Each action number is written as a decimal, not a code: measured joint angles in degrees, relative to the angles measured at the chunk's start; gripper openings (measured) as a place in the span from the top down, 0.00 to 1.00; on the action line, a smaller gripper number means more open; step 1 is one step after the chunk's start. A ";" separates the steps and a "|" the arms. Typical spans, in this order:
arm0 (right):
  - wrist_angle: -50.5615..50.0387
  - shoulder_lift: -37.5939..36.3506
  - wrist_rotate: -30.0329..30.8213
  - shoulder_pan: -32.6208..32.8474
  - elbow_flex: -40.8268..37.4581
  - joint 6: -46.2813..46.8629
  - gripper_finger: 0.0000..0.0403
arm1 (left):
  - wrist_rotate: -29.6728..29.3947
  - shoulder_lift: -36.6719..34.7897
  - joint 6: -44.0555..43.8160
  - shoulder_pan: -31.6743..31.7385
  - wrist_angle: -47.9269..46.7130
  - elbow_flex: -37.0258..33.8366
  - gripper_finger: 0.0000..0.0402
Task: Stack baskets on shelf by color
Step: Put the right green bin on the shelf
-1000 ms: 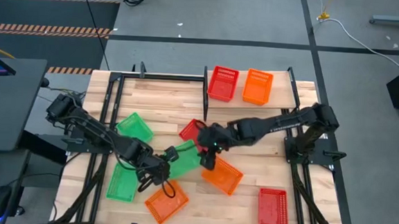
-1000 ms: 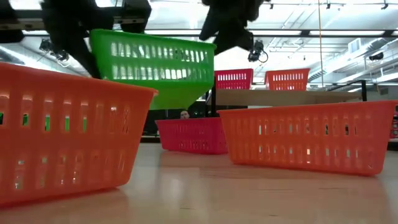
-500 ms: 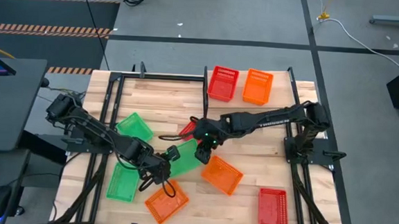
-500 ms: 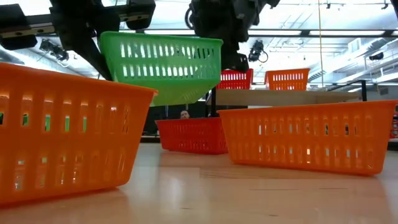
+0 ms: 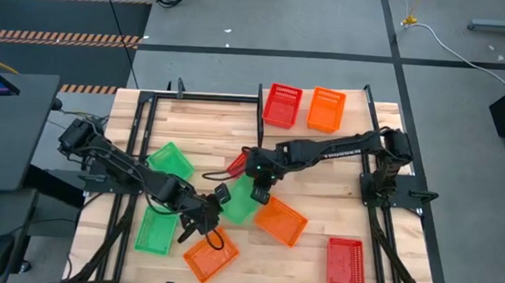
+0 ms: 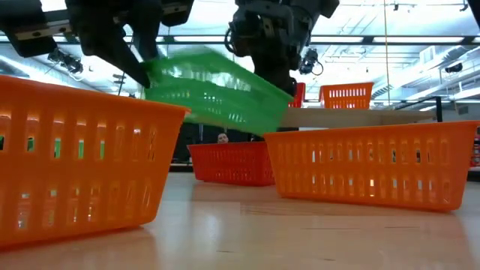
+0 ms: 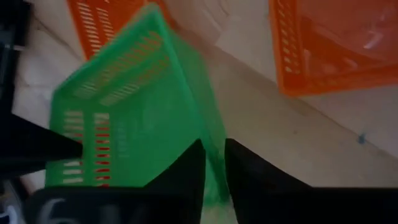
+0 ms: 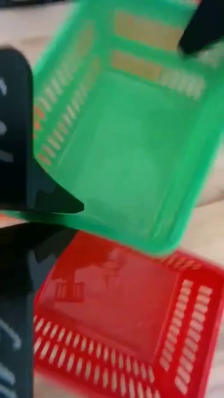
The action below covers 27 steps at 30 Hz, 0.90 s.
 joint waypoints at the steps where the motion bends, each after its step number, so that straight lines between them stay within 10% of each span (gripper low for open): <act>1: -1.10 0.00 -0.15 -0.41 -0.02 -0.72 0.96 | -0.57 -0.22 -0.76 0.00 0.11 -0.01 0.82; 18: -12.53 -8.56 -0.67 -2.09 -0.09 -2.76 0.97 | -1.78 -13.07 -14.60 5.40 4.71 0.35 0.75; 27: -40.66 -9.07 14.47 -4.85 13.27 -9.09 0.96 | 9.98 -11.80 -16.76 10.13 13.40 0.33 0.77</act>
